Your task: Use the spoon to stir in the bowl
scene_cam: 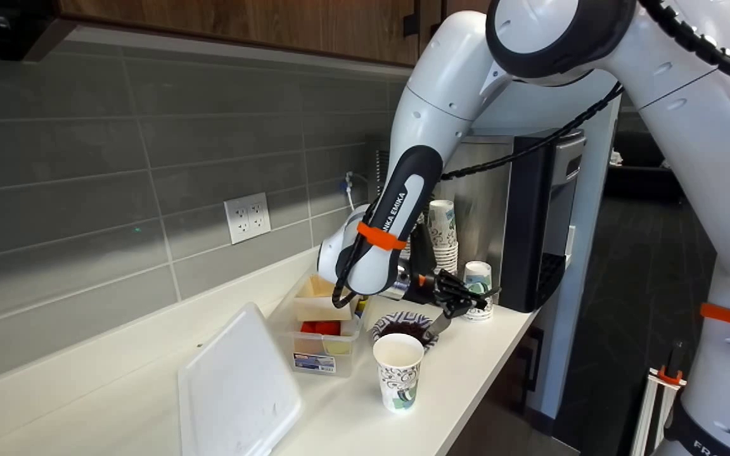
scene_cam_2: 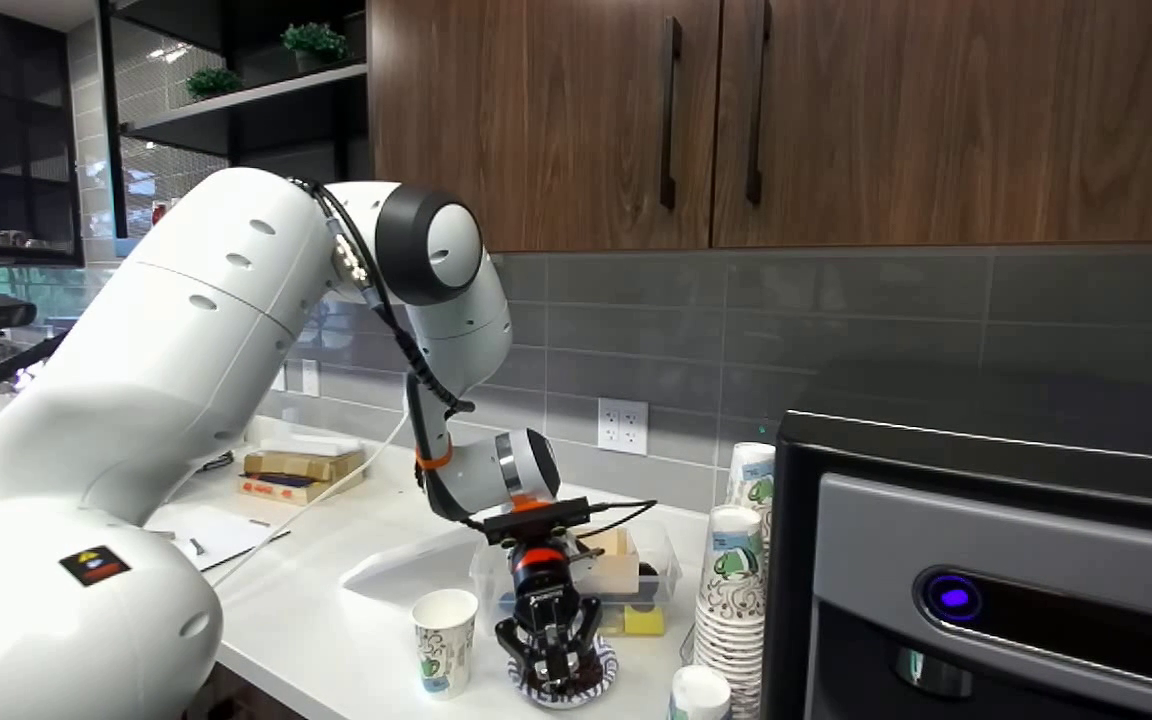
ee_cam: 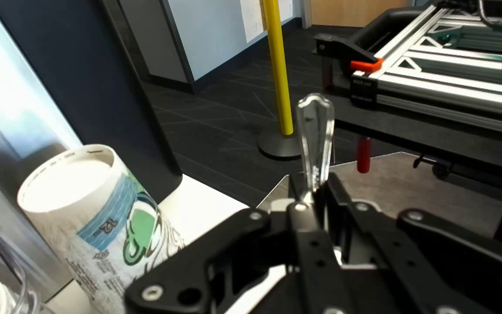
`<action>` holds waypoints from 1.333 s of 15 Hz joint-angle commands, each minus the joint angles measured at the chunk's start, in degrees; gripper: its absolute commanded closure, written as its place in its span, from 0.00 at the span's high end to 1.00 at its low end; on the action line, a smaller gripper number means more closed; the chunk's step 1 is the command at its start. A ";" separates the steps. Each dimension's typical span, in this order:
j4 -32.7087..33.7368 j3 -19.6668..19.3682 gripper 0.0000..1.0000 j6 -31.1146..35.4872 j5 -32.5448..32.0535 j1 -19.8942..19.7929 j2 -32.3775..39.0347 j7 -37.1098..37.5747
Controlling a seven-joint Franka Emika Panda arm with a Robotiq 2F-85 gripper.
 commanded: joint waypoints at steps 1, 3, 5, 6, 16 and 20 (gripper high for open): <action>-1.36 0.92 0.03 6.47 0.31 -1.09 -1.76 0.60; -2.50 0.70 0.03 11.15 0.01 -1.09 -2.82 1.73; -3.54 0.51 0.03 15.81 0.09 -1.37 -4.03 2.16; -4.05 0.45 0.03 17.88 0.25 -1.49 -4.64 2.10; -6.26 -1.28 0.45 27.38 0.19 -2.00 -5.75 1.18; -6.68 -1.47 0.76 28.33 0.29 -1.88 -5.80 1.18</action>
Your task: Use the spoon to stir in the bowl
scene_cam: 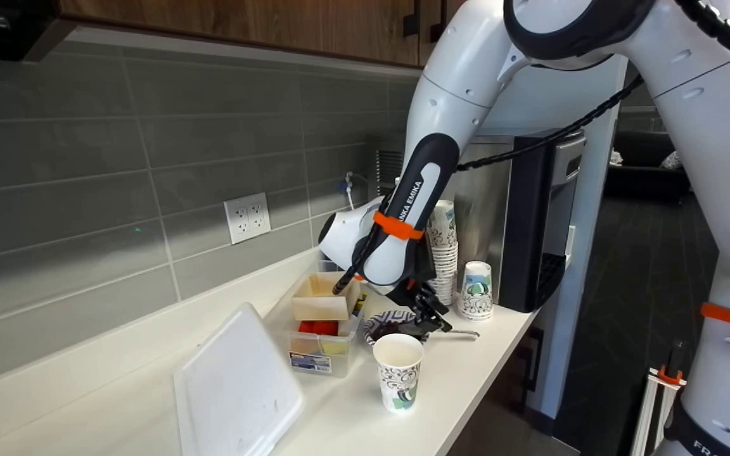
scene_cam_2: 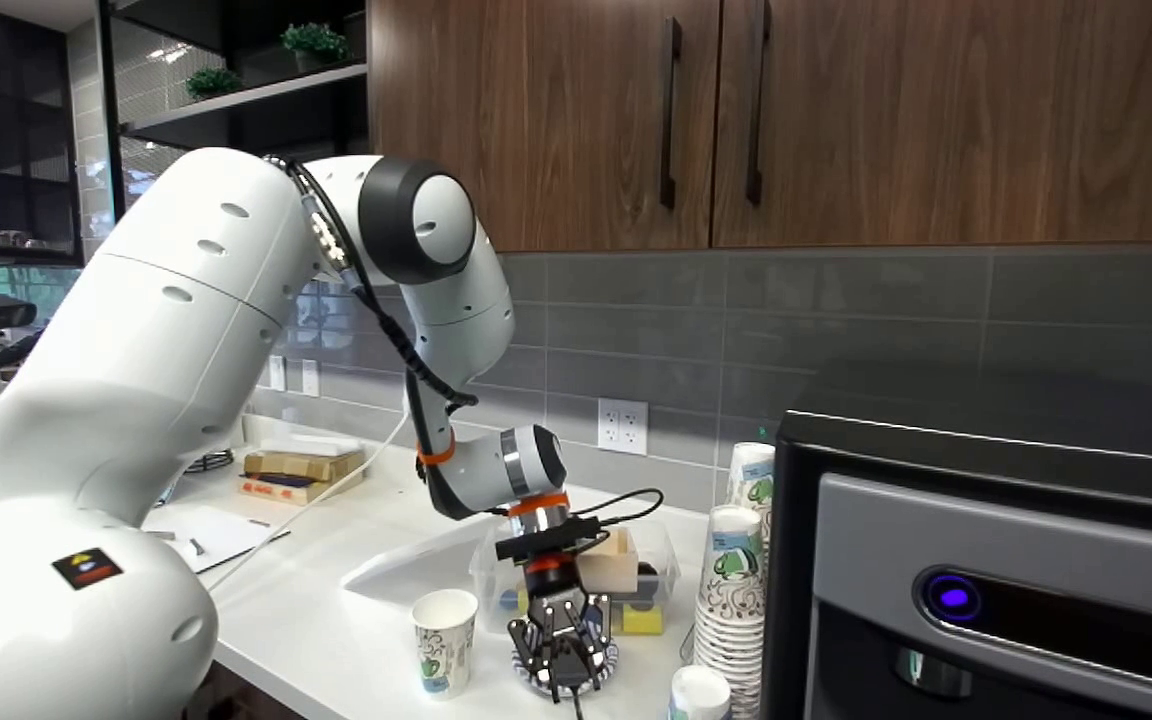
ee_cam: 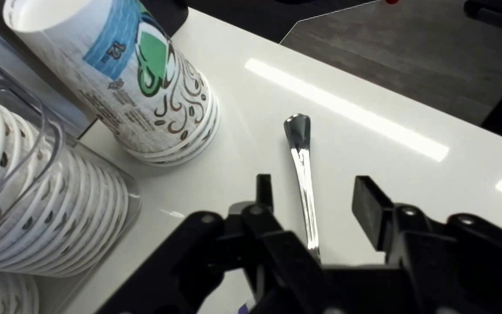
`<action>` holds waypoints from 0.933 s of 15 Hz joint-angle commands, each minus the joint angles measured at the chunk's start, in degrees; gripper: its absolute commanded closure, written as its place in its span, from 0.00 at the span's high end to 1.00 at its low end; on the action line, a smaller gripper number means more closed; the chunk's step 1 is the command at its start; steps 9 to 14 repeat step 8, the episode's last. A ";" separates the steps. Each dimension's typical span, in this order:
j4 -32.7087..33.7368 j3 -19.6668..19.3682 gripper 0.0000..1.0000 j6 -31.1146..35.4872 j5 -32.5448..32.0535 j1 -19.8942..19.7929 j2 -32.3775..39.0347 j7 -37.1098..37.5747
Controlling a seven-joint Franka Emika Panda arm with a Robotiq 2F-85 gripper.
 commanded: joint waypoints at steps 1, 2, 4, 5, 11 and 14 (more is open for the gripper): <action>-1.83 -0.33 0.83 1.96 0.29 -0.18 -1.57 -0.25; -1.83 -0.35 0.92 2.04 0.27 -0.15 -1.57 -0.21; -1.84 -0.32 1.00 2.31 0.41 -0.17 -1.71 -0.26; -1.92 -0.30 1.00 2.44 0.49 -0.19 -1.88 -0.33; -2.23 -0.32 1.00 2.98 0.50 -0.21 -2.26 -0.20; -2.23 -0.32 1.00 2.98 0.50 -0.21 -2.26 -0.20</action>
